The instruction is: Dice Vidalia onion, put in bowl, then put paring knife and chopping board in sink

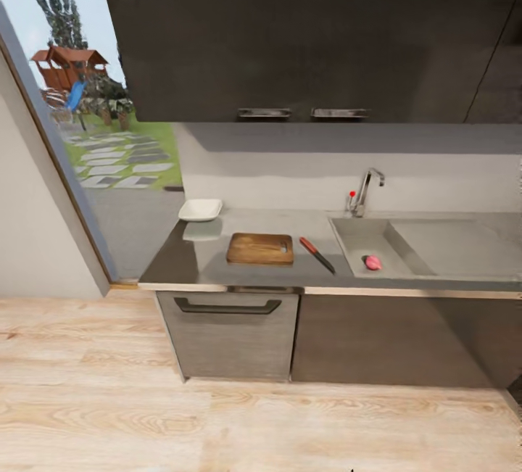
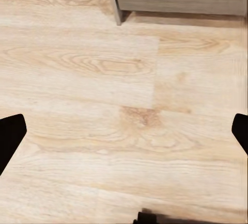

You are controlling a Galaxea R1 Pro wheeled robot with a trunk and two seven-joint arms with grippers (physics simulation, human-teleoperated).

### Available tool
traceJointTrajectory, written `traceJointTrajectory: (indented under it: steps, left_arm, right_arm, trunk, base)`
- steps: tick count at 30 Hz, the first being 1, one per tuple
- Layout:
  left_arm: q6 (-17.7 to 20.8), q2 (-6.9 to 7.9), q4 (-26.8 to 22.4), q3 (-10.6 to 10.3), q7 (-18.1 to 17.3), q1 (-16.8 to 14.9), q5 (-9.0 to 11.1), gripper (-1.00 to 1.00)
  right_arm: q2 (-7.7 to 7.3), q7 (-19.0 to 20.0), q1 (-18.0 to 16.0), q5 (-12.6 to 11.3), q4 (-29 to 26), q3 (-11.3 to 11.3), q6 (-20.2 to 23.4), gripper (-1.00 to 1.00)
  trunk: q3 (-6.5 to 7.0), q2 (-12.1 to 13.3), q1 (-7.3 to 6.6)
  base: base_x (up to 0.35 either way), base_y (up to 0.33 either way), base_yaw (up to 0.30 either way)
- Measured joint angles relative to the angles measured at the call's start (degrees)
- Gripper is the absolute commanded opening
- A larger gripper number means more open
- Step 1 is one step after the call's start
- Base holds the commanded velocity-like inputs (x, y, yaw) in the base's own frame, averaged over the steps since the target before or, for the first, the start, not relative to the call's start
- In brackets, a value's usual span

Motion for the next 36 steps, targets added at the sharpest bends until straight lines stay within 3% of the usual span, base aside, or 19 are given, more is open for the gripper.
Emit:
traceJointTrajectory:
  steps: [36]
  left_arm:
    - [0.1, -0.09, 0.0, 0.0, 0.0, 0.0, 0.0, 1.0]
  right_arm:
    - [0.0, 0.0, 0.0, 0.0, 0.0, 0.0, 0.0, 1.0]
  trunk:
    - [0.2, 0.0, 0.0]
  base:
    - [0.001, -0.323, 0.0]
